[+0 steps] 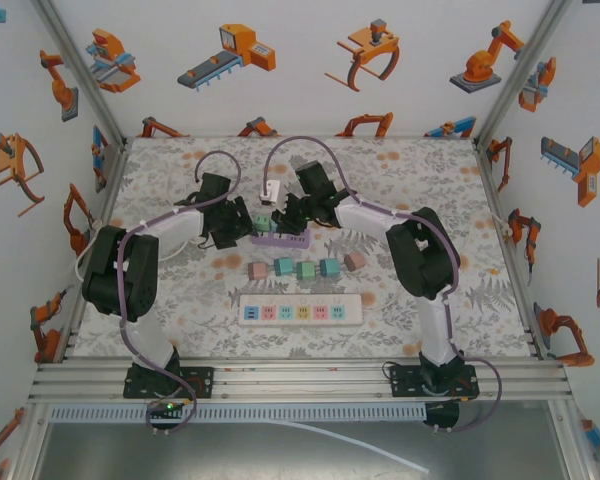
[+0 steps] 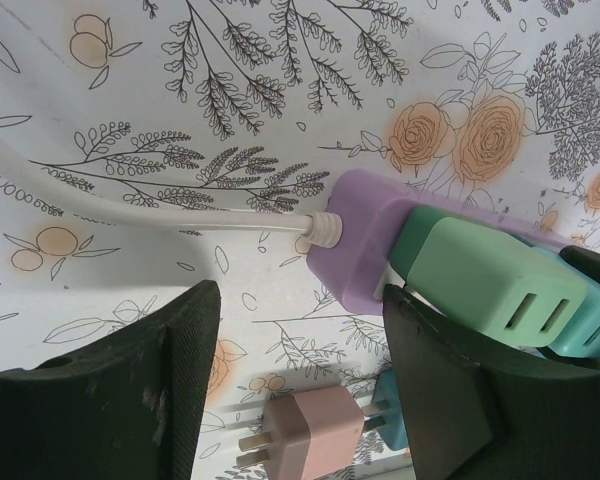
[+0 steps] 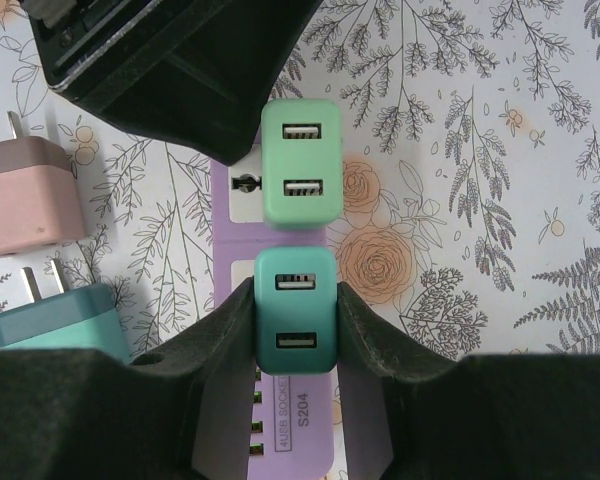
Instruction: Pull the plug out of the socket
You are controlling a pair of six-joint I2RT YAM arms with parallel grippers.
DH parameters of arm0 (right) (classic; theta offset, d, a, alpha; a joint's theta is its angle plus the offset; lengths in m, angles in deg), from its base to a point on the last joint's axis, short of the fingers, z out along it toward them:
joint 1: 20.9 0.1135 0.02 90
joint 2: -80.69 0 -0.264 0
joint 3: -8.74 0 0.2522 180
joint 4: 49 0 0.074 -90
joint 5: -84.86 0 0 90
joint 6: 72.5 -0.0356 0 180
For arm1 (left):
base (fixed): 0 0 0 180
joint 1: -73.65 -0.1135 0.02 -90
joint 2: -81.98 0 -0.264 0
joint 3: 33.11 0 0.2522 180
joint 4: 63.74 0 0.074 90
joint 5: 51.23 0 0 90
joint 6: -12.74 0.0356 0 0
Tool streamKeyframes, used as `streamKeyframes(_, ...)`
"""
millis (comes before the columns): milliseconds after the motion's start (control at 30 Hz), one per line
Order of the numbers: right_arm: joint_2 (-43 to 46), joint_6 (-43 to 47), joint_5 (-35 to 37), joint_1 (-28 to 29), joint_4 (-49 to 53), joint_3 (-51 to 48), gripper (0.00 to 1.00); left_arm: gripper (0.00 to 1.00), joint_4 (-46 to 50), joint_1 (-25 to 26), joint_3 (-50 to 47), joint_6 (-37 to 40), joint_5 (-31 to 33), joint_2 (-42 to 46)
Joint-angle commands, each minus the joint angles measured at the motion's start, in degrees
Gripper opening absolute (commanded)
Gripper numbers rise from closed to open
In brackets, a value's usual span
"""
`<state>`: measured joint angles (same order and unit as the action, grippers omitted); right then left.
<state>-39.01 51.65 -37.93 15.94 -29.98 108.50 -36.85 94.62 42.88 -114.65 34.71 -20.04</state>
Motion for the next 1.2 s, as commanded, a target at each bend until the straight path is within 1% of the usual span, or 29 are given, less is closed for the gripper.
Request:
streamKeyframes(0,1.8,-1.2,-4.02,0.51,-3.63,0.58,0.23,0.62,4.44,0.5,-0.45,-0.32,4.05,-1.61)
streamKeyframes(200,1.91,-1.11,-4.97,0.34,-3.53,0.27,0.22,0.62,4.84,0.65,-1.14,-0.85,4.66,-0.95)
streamKeyframes(467,3.98,-1.18,-5.08,0.2,-6.62,-1.57,0.22,0.62,5.08,0.65,-0.98,-1.01,4.22,-0.55)
streamKeyframes(667,5.68,-3.02,-4.91,-0.01,-11.58,-4.8,0.22,0.62,5.63,0.65,-0.4,-1.26,4.1,0.67)
streamKeyframes(800,7.2,-3.13,-4.33,-0.19,-12.33,-6.29,0.22,0.62,6.07,0.65,0.14,-0.93,4.41,3.12)
streamKeyframes(933,10.55,-3.74,-3.63,-0.19,-13.22,-8.42,0.22,0.62,5.83,0.65,1.04,-0.48,3.29,6.6)
streamKeyframes(1000,12.54,-7.27,-3.0,-0.37,-15.25,-10.11,0.22,0.62,4.39,0.65,0.83,0.05,1.62,8.65)
streamKeyframes(1167,19.78,-23.48,-1.25,-1.29,-25.81,-16.88,0.22,0.62,-0.41,0.65,-1.36,1.94,-2.61,16.09)
